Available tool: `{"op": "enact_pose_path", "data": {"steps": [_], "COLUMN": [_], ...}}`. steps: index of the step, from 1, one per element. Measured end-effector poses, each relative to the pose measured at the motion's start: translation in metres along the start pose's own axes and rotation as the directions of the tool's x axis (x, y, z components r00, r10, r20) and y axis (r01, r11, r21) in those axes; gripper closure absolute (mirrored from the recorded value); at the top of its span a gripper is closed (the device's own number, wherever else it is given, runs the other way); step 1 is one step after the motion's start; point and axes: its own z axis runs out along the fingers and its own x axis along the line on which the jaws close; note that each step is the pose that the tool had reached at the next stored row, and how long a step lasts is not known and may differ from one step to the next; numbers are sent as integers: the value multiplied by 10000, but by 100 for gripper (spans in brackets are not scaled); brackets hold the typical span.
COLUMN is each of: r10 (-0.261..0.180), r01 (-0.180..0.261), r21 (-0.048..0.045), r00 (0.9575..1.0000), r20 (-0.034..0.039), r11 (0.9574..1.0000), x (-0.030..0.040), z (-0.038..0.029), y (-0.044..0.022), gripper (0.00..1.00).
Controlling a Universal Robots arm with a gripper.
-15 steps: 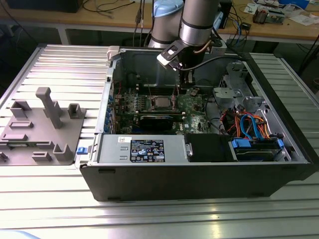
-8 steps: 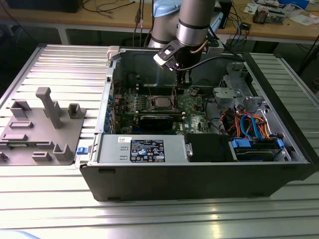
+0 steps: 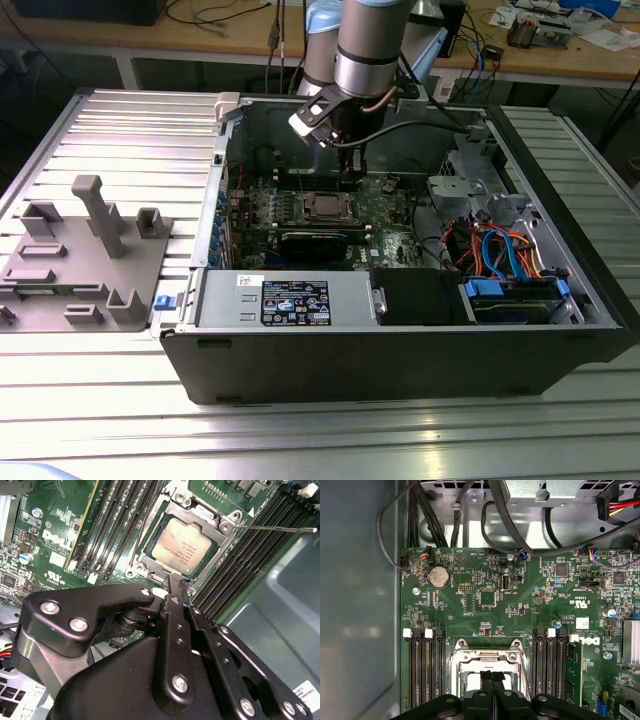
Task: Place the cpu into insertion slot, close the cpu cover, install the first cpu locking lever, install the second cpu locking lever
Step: 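Close the cpu cover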
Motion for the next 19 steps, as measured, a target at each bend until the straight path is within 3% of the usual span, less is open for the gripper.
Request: {"op": "enact_pose_path", "data": {"steps": [5,19], "r10": [-2,-2], "r01": [2,2], "r21": [0,1], "r00": [10000,10000], "r20": [0,-1], "r11": [10000,10000], "x": [0,0], "z": [6,32], "y": [-19,-158], "gripper": [89,89]}}
